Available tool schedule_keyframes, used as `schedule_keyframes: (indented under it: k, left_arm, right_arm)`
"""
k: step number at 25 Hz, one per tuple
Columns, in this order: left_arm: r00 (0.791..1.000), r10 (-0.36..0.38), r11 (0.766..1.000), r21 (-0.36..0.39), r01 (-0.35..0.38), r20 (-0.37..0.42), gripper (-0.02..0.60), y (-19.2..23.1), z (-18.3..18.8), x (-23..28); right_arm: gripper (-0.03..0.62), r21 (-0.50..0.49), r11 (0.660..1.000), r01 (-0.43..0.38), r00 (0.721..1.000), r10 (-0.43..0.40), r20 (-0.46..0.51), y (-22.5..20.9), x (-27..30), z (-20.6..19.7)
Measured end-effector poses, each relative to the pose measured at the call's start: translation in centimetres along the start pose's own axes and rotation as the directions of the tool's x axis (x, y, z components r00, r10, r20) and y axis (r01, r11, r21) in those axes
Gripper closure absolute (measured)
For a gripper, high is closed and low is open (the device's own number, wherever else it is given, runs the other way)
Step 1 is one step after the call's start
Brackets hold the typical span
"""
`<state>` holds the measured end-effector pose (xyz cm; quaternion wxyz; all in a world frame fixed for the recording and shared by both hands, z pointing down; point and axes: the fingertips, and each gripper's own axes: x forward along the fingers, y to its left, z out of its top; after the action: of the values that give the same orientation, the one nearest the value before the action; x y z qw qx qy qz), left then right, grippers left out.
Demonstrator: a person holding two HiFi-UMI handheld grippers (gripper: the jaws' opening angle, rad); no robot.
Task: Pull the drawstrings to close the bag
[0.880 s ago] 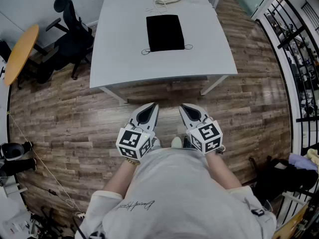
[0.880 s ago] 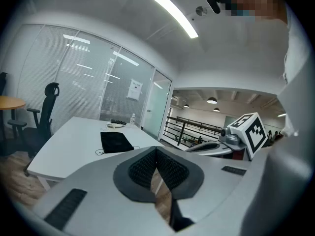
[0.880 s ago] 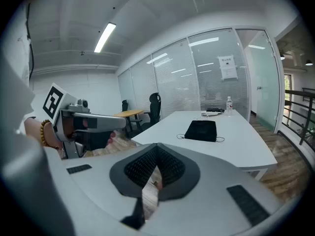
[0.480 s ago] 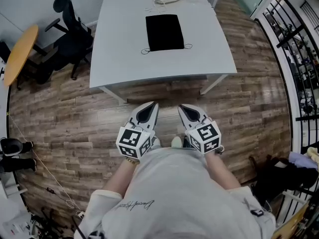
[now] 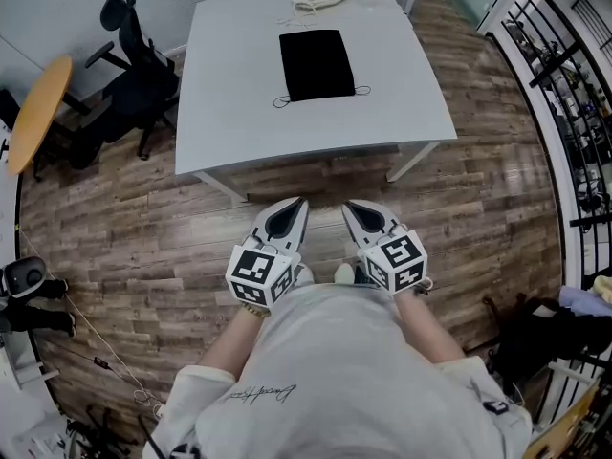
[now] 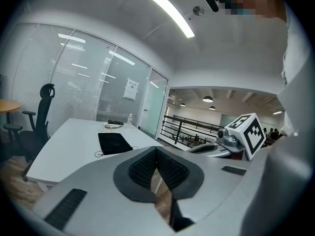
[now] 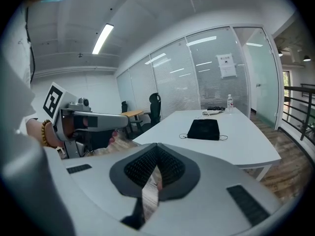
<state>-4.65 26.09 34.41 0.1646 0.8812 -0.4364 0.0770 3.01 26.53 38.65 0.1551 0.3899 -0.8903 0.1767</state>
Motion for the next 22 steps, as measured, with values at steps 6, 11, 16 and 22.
schedule_keyframes:
  k: [6, 11, 16, 22]
  left_arm:
    - [1.0, -0.024, 1.0, 0.007, 0.023, 0.012, 0.571, 1.4, 0.6, -0.1]
    - [0.998, -0.05, 0.999, 0.021, 0.049, 0.039, 0.571, 2.8, 1.4, -0.7]
    - [0.998, -0.064, 0.998, 0.024, 0.064, 0.028, 0.571, 4.1, 1.1, -1.1]
    - [0.997, -0.07, 0.998, 0.008, 0.07, 0.02, 0.571, 5.1, 0.7, -1.5]
  right_arm:
    - [0.571, -0.02, 1.0, -0.002, 1.0, 0.002, -0.001, 0.6, 1.3, 0.7]
    - [0.572, -0.032, 0.999, 0.025, 1.0, -0.025, 0.006, 1.1, 2.7, 1.5]
    - [0.572, -0.012, 0.997, 0.073, 0.997, -0.073, 0.019, 1.2, 3.4, 1.8]
    - [0.572, -0.018, 0.994, 0.112, 0.993, -0.112, 0.025, 1.6, 3.4, 2.1]
